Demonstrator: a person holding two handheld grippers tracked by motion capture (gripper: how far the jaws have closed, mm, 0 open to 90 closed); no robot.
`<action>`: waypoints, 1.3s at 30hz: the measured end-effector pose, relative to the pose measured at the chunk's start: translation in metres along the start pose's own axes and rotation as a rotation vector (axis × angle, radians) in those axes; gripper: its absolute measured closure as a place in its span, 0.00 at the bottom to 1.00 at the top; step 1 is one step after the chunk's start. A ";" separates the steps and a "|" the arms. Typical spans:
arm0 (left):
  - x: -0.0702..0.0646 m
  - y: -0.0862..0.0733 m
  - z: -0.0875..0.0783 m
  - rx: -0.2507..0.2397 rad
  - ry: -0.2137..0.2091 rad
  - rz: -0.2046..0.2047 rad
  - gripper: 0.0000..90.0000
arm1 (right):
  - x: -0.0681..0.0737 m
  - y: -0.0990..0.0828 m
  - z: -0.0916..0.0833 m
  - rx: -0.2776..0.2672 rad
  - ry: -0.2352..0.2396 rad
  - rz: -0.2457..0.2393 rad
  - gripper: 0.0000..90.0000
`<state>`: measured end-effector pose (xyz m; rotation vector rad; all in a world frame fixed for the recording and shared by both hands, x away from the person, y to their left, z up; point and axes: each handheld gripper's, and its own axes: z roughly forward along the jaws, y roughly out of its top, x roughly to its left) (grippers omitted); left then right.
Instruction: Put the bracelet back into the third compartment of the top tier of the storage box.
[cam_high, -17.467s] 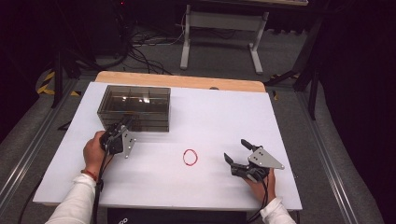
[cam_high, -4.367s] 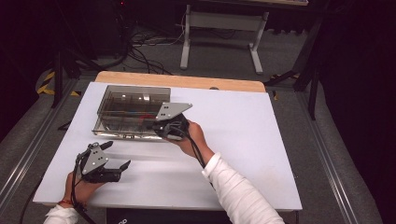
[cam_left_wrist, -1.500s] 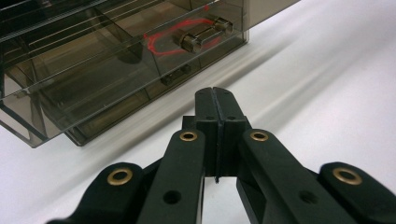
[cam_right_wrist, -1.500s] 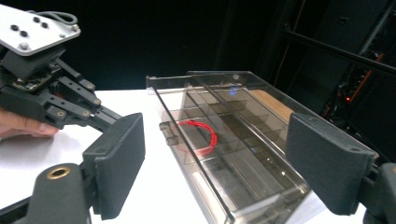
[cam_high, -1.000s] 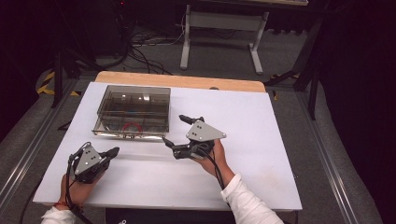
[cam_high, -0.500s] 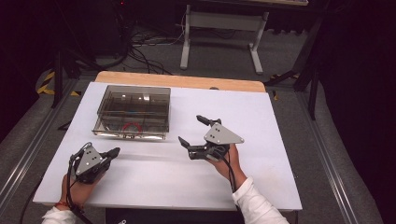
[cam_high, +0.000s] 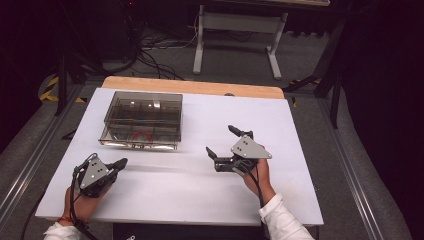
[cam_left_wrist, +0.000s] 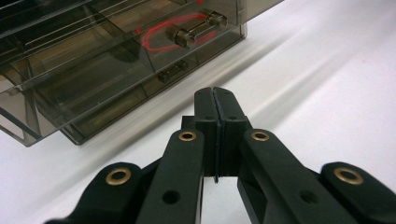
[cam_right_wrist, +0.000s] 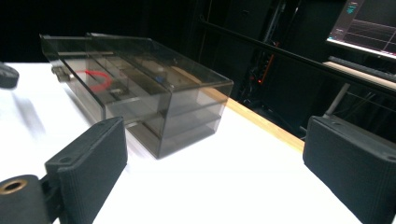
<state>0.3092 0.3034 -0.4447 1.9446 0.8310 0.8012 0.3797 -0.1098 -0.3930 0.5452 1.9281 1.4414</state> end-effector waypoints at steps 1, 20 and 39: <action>0.000 0.000 0.000 0.000 0.000 0.000 0.99 | 0.000 -0.002 -0.001 0.007 -0.004 -0.006 0.07; -0.001 0.001 -0.001 -0.002 0.009 0.008 0.99 | -0.016 -0.031 -0.034 0.029 -0.115 0.029 0.07; -0.002 0.003 -0.001 -0.016 0.029 -0.004 0.98 | -0.026 -0.071 -0.065 0.071 -0.154 0.098 0.08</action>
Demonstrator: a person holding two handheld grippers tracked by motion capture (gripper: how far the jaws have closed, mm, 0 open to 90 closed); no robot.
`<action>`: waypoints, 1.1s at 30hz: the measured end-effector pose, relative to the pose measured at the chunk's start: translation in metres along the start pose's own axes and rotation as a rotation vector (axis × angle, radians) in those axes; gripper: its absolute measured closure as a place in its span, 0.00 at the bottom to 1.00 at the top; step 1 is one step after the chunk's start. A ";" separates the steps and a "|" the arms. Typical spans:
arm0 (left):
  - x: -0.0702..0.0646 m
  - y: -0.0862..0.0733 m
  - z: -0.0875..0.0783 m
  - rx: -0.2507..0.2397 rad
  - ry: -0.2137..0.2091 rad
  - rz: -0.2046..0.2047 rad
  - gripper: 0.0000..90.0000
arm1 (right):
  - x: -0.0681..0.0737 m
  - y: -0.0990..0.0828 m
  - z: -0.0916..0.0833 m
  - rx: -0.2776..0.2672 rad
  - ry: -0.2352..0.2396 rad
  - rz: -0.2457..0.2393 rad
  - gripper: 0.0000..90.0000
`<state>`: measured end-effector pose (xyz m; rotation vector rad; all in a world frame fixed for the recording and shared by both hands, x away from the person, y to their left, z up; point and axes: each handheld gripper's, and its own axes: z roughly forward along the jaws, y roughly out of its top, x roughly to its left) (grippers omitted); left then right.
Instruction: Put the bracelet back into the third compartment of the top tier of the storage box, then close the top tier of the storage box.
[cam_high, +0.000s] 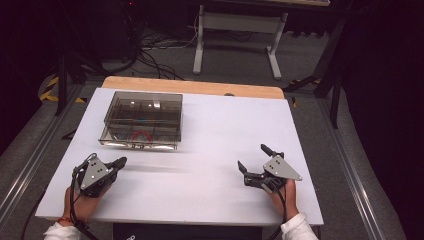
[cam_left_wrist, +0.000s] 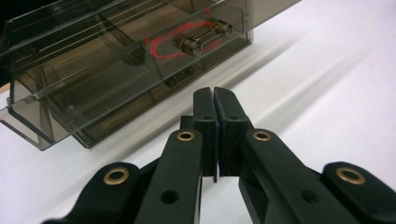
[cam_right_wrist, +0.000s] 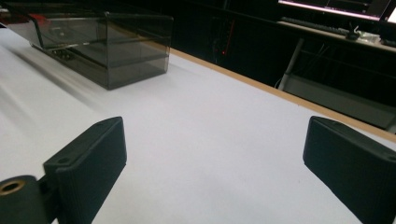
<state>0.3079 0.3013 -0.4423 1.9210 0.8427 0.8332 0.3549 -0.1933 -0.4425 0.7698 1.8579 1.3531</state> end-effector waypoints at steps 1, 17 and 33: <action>0.000 0.000 0.000 0.000 0.000 -0.002 0.98 | 0.000 -0.002 -0.001 0.005 -0.001 0.001 0.08; 0.007 0.010 0.007 -0.040 0.029 -0.046 0.98 | 0.005 -0.008 0.010 0.032 0.025 0.011 0.08; 0.013 0.018 0.024 -0.029 0.043 -0.059 0.98 | 0.008 -0.007 0.012 0.025 0.030 0.002 0.08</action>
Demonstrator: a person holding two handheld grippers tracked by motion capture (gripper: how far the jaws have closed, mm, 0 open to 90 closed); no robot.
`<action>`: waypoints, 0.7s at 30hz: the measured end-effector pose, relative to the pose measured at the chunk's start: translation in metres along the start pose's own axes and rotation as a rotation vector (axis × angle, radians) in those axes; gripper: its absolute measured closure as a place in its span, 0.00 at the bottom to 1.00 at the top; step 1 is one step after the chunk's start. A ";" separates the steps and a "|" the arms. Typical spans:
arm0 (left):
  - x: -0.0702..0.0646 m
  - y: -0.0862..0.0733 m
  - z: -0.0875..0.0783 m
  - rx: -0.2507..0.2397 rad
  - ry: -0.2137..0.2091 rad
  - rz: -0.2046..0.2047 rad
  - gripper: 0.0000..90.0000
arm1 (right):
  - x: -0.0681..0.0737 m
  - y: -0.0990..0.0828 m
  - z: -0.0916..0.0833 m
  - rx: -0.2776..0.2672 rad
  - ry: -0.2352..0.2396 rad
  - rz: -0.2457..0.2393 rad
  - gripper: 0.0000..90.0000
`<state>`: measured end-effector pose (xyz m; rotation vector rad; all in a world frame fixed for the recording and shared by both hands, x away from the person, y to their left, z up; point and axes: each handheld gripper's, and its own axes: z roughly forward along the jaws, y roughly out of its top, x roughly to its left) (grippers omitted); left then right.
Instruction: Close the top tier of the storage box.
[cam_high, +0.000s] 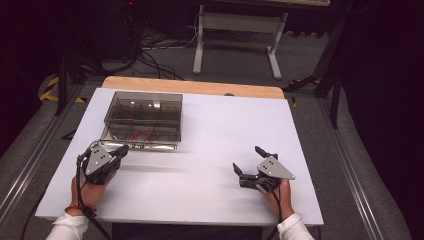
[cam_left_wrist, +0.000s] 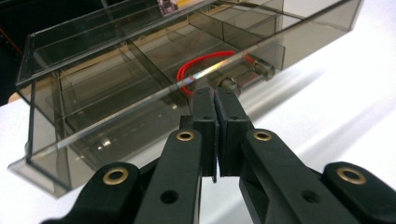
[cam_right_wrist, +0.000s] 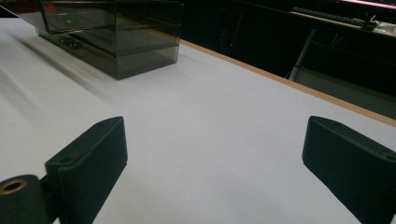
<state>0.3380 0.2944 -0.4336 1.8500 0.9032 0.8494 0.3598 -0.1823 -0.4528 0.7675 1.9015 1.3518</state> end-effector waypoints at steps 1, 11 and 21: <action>0.000 0.001 0.002 0.001 0.003 0.007 0.98 | 0.000 0.000 0.000 0.000 -0.003 0.006 0.08; -0.003 0.008 0.011 0.002 0.011 0.035 0.99 | -0.001 -0.002 -0.004 0.000 -0.007 0.011 0.09; 0.001 0.006 0.013 0.009 0.008 0.011 0.99 | -0.002 -0.003 -0.007 -0.004 -0.021 0.023 0.09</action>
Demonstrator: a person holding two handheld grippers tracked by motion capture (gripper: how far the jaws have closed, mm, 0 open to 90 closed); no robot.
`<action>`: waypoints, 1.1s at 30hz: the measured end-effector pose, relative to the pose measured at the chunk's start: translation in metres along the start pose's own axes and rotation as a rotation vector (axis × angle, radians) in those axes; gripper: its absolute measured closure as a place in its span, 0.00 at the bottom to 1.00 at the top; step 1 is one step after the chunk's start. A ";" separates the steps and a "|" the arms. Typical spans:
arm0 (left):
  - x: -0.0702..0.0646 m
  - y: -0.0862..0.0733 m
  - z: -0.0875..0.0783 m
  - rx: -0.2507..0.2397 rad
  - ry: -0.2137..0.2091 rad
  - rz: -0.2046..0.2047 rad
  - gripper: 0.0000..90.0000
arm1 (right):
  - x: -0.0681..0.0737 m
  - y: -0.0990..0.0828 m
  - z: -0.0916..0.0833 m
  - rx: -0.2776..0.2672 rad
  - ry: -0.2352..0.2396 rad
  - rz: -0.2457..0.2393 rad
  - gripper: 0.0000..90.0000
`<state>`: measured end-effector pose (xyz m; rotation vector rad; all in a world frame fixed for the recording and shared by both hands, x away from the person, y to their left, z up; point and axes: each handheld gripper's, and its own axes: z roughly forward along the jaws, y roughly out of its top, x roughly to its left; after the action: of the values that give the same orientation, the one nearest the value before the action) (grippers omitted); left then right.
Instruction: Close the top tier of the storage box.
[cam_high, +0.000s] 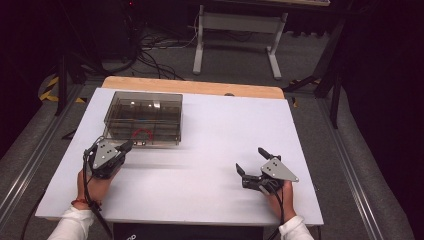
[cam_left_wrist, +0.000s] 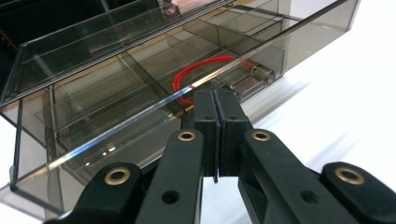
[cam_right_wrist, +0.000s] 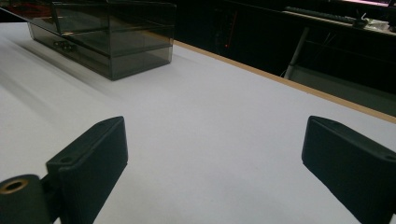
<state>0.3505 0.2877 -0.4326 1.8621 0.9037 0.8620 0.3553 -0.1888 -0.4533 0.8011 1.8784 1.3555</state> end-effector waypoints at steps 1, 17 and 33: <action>0.000 0.000 0.000 0.001 0.001 0.001 0.99 | 0.000 0.000 0.001 0.000 0.000 0.002 0.09; 0.001 0.008 0.007 -0.003 0.004 0.019 0.99 | 0.002 0.000 0.002 -0.002 0.015 -0.022 0.09; 0.003 0.013 0.012 -0.009 0.017 0.031 0.99 | 0.003 0.001 0.000 -0.010 0.022 -0.048 0.09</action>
<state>0.3646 0.2806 -0.4253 1.8683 0.8823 0.9004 0.3536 -0.1862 -0.4526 0.7343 1.8942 1.3479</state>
